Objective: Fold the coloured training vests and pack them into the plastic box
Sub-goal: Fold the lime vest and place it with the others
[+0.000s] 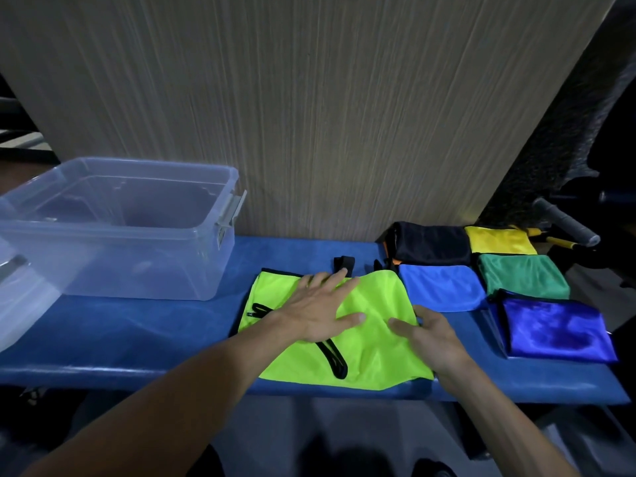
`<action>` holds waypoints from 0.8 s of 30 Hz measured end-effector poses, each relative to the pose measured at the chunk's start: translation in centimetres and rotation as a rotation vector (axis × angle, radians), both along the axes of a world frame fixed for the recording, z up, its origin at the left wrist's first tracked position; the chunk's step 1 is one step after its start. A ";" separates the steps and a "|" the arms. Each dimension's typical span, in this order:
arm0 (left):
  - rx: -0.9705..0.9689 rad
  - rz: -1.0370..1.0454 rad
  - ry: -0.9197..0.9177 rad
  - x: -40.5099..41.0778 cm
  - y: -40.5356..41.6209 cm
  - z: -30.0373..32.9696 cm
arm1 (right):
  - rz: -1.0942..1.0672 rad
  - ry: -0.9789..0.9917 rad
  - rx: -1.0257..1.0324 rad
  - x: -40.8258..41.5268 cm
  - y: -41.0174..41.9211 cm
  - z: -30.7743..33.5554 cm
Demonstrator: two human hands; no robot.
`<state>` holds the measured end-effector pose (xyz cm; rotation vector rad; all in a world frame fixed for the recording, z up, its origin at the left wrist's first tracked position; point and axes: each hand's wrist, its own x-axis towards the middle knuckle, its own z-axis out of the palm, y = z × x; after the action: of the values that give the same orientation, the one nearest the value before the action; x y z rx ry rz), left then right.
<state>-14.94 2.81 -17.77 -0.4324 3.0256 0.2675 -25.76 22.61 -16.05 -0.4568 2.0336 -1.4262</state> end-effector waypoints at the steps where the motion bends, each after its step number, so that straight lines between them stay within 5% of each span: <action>1: -0.024 0.004 0.021 -0.1 -0.2 0.0 | 0.005 -0.003 -0.005 0.2 0.0 0.1; 15: -0.186 0.266 0.038 -4.4 -0.8 -1.2 | -0.008 0.051 0.047 0.2 -0.1 -0.1; 24: -0.196 0.181 0.095 -3.7 -0.8 -0.3 | -0.021 0.027 0.061 0.0 -0.9 -0.1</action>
<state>-18.63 1.96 -18.11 -0.7312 3.1204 0.0004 -25.79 21.72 -16.12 -0.4322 2.1025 -1.3730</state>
